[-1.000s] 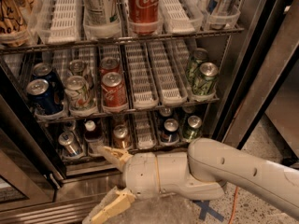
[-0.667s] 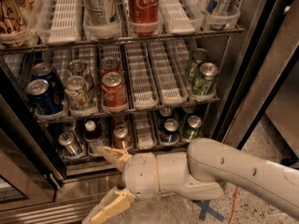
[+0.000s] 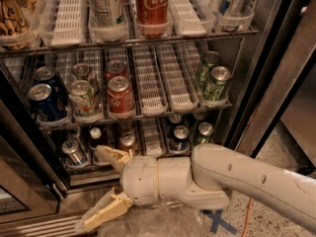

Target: Pick 7up can from middle shelf of fridge

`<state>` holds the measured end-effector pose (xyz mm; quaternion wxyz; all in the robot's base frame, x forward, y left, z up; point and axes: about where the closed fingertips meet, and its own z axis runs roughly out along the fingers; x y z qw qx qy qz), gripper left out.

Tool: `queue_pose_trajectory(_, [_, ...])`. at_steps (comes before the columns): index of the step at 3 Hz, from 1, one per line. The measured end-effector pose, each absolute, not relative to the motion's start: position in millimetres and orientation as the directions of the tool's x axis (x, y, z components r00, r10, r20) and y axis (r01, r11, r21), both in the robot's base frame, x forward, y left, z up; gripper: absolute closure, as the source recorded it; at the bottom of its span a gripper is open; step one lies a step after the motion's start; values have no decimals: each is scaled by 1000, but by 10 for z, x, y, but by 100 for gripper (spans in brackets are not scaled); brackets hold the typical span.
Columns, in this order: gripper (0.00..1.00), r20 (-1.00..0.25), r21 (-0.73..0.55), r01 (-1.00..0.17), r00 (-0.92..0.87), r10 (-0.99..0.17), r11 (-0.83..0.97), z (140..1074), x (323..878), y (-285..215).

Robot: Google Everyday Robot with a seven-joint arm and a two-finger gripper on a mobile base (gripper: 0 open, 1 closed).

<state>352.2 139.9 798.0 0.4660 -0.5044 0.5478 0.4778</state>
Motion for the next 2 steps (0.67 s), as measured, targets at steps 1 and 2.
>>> queue_pose_trajectory(1, [0,-993,53,-998,-57,-107,34,7981,3522,1399])
queue_pose_trajectory(2, [0,-994,36,-996,-44,-101,85,8031,3592,1384])
